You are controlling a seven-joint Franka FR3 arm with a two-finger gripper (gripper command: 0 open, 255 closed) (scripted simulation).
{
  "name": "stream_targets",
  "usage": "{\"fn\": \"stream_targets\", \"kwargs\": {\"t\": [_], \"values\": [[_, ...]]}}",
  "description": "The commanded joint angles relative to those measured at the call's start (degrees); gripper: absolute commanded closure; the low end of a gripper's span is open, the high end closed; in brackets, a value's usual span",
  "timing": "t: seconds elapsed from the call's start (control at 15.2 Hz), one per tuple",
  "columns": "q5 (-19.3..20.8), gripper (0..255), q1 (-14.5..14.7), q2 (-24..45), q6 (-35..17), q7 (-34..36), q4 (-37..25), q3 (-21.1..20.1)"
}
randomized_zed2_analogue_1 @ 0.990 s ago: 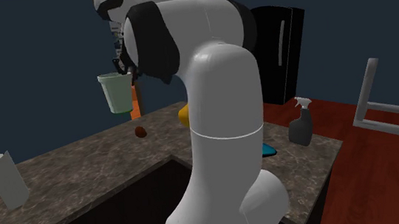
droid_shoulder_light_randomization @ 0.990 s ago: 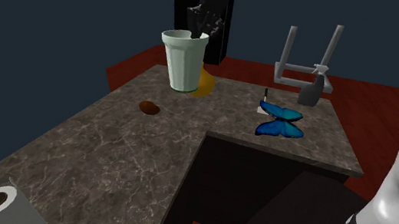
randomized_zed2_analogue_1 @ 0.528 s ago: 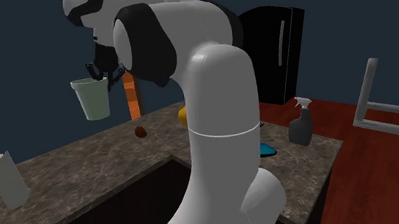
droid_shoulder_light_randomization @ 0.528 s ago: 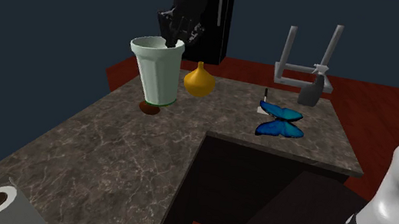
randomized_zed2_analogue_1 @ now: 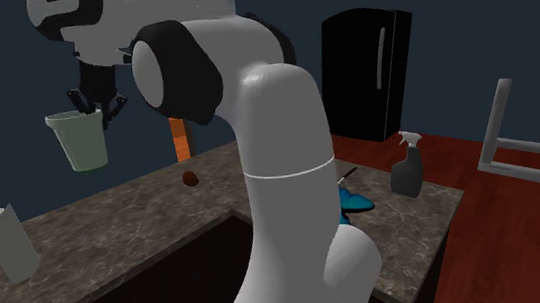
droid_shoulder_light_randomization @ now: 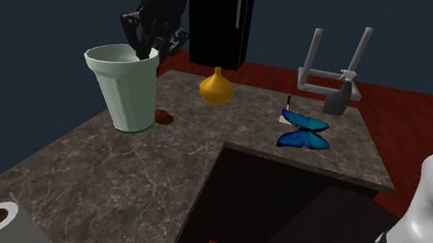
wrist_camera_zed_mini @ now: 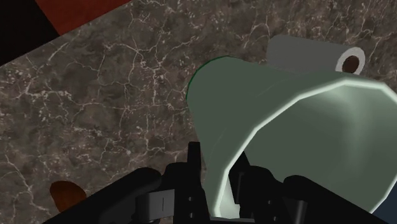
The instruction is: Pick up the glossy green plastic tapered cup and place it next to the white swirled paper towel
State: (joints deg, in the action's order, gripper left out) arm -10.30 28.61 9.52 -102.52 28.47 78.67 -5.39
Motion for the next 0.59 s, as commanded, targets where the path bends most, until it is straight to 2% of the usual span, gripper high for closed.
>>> {"fn": "stream_targets", "kwargs": {"t": [0.0,0.26,0.53], "values": [[0.99,255,1.62,1.76,0.10,2.69,-2.41,-0.94],[3.37,255,5.23,7.12,1.25,7.91,-9.69,-2.49],[6.09,255,9.42,14.39,4.02,12.88,-20.33,-3.52]]}}
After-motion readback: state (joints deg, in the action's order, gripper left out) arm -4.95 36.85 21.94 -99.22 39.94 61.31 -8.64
